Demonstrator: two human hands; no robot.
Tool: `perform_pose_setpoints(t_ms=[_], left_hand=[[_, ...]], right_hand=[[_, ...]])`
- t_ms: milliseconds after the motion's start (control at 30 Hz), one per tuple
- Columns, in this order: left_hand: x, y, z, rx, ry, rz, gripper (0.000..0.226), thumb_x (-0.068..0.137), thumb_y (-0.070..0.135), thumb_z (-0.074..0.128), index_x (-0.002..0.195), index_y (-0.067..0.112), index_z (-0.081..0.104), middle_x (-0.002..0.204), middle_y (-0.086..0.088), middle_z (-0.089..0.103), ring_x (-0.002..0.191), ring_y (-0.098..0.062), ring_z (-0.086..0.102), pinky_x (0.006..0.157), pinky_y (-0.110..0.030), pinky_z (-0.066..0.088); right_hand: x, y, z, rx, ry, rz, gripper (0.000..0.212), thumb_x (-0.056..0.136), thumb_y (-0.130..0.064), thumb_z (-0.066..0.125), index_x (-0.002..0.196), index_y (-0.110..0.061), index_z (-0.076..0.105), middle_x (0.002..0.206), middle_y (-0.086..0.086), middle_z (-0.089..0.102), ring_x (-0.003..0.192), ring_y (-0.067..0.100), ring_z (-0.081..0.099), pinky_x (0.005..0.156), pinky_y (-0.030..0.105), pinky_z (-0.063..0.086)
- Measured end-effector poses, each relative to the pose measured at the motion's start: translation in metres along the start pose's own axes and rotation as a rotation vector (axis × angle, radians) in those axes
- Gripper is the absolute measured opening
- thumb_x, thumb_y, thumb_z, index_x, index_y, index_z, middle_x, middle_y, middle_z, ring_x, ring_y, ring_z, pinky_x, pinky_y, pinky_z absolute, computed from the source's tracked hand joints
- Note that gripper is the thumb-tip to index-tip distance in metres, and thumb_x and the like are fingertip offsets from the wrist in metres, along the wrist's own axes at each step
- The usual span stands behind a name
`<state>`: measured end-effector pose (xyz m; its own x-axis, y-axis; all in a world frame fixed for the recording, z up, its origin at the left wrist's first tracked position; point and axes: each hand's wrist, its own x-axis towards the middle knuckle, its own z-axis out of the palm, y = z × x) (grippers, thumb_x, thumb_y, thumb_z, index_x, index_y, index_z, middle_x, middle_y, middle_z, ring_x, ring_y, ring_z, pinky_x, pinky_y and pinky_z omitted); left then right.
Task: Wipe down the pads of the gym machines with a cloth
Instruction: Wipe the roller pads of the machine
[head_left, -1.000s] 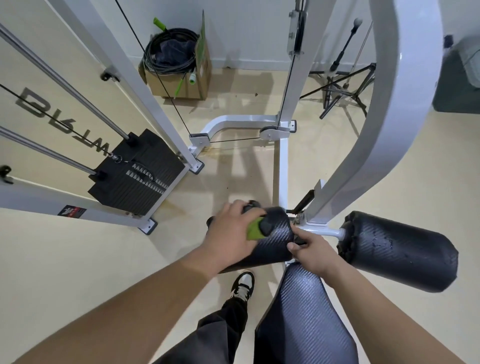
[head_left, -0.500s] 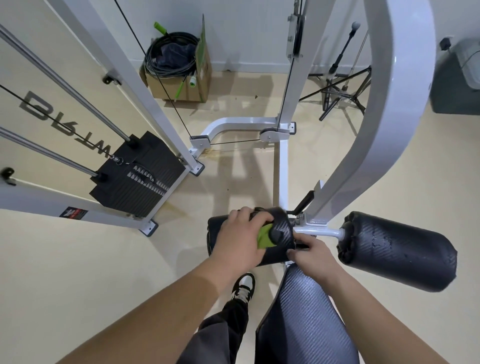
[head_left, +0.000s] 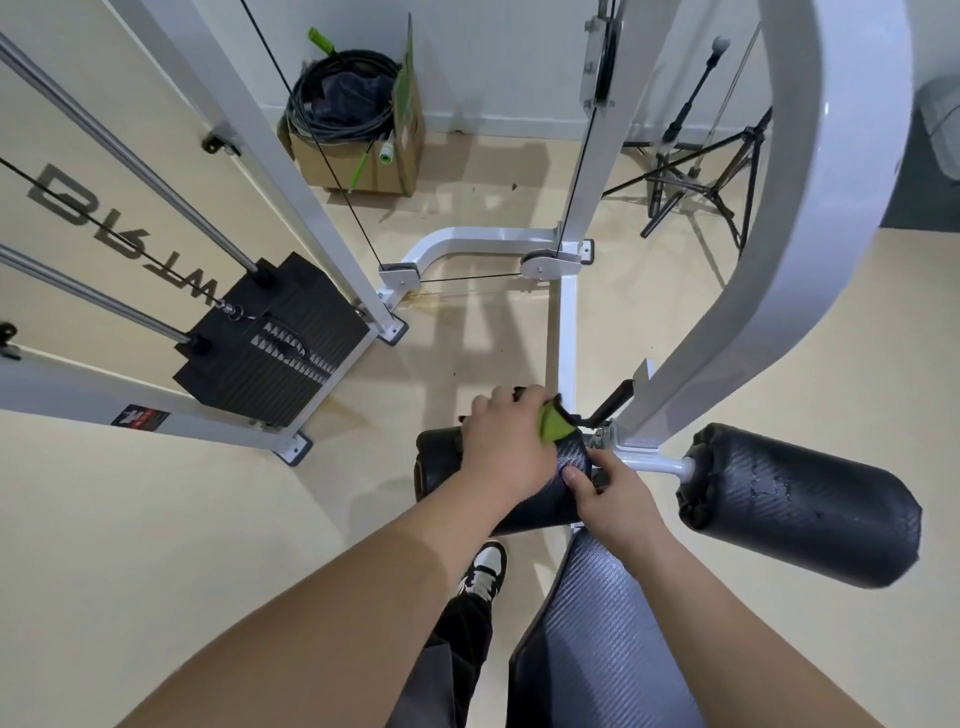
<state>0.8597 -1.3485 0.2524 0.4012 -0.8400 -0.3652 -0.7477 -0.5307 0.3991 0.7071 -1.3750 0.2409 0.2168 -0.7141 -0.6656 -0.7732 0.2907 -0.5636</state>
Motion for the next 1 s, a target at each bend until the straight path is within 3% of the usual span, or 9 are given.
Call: perform_pose_setpoints(t_ms=[100, 167, 300, 400, 633, 733, 833, 900, 1000], left_hand=[[-0.012, 0.023, 0.009, -0.038, -0.128, 0.263, 0.065, 0.075, 0.031, 0.075, 0.135, 0.039, 0.051, 0.128, -0.004, 0.051, 0.112, -0.032, 0.044, 0.101, -0.044, 0.043], [-0.020, 0.008, 0.005, 0.003, -0.124, 0.345, 0.067, 0.074, 0.031, 0.076, 0.135, 0.040, 0.051, 0.129, -0.003, 0.049, 0.114, -0.030, 0.043, 0.099, -0.042, 0.043], [-0.026, -0.054, -0.020, 0.057, 0.062, 0.113, 0.063, 0.080, 0.034, 0.069, 0.140, 0.038, 0.049, 0.125, -0.007, 0.054, 0.114, -0.032, 0.050, 0.095, -0.041, 0.048], [-0.027, -0.082, -0.033, 0.001, 0.076, -0.109, 0.059, 0.084, 0.035, 0.061, 0.142, 0.035, 0.049, 0.121, -0.008, 0.057, 0.114, -0.032, 0.052, 0.090, -0.037, 0.047], [-0.076, -0.072, -0.019, 0.112, 0.094, 0.061, 0.051, 0.074, 0.037, 0.068, 0.123, 0.037, 0.054, 0.114, -0.002, 0.053, 0.102, -0.026, 0.052, 0.081, -0.038, 0.054], [-0.067, -0.075, -0.017, 0.017, 0.151, -0.014, 0.050, 0.077, 0.031, 0.071, 0.123, 0.036, 0.054, 0.113, -0.002, 0.054, 0.100, -0.027, 0.052, 0.083, -0.040, 0.053], [-0.028, -0.048, -0.012, 0.029, 0.181, -0.100, 0.052, 0.080, 0.030, 0.069, 0.130, 0.033, 0.057, 0.118, -0.006, 0.057, 0.106, -0.031, 0.052, 0.088, -0.042, 0.049], [-0.008, -0.014, -0.003, 0.044, 0.064, 0.020, 0.057, 0.080, 0.032, 0.068, 0.135, 0.035, 0.054, 0.125, -0.005, 0.055, 0.113, -0.032, 0.049, 0.094, -0.042, 0.047], [-0.001, 0.035, 0.016, -0.043, -0.103, 0.234, 0.060, 0.076, 0.028, 0.069, 0.133, 0.039, 0.054, 0.126, -0.003, 0.053, 0.118, -0.032, 0.045, 0.100, -0.045, 0.042]], right_hand=[[-0.003, 0.010, -0.002, -0.037, -0.014, 0.008, 0.015, 0.090, -0.005, 0.059, 0.101, -0.015, 0.063, 0.088, 0.005, 0.069, 0.089, 0.030, 0.064, 0.066, 0.029, 0.045], [-0.007, 0.014, -0.002, -0.042, -0.017, -0.004, 0.018, 0.090, -0.005, 0.062, 0.102, -0.017, 0.061, 0.091, 0.000, 0.069, 0.090, 0.025, 0.065, 0.072, 0.030, 0.046], [-0.012, 0.021, 0.001, 0.078, -0.039, -0.004, 0.029, 0.095, -0.028, 0.068, 0.123, -0.027, 0.063, 0.102, -0.005, 0.076, 0.097, 0.014, 0.071, 0.096, 0.037, 0.053], [-0.007, 0.017, -0.002, 0.131, -0.060, 0.023, 0.024, 0.092, -0.025, 0.071, 0.115, -0.028, 0.066, 0.102, -0.005, 0.076, 0.097, 0.013, 0.072, 0.098, 0.040, 0.054], [0.010, -0.002, -0.010, 0.091, -0.073, 0.046, 0.044, 0.084, -0.027, 0.078, 0.126, -0.023, 0.066, 0.106, 0.000, 0.077, 0.096, 0.020, 0.074, 0.094, 0.045, 0.058], [0.008, 0.003, -0.005, 0.052, -0.039, -0.024, 0.042, 0.092, -0.031, 0.073, 0.132, -0.023, 0.065, 0.119, 0.001, 0.074, 0.116, 0.020, 0.068, 0.101, 0.034, 0.050], [0.009, -0.002, -0.007, -0.077, -0.037, -0.056, 0.039, 0.094, -0.043, 0.066, 0.132, -0.033, 0.065, 0.110, -0.002, 0.076, 0.112, 0.021, 0.068, 0.091, 0.030, 0.049], [0.016, -0.001, -0.013, -0.024, -0.152, -0.053, 0.028, 0.088, -0.035, 0.072, 0.115, -0.034, 0.069, 0.095, -0.006, 0.078, 0.096, 0.019, 0.072, 0.089, 0.032, 0.054], [0.017, 0.009, -0.027, 0.015, -0.248, -0.131, 0.021, 0.080, 0.002, 0.071, 0.095, -0.012, 0.069, 0.085, 0.004, 0.070, 0.081, 0.018, 0.062, 0.075, 0.025, 0.052]])
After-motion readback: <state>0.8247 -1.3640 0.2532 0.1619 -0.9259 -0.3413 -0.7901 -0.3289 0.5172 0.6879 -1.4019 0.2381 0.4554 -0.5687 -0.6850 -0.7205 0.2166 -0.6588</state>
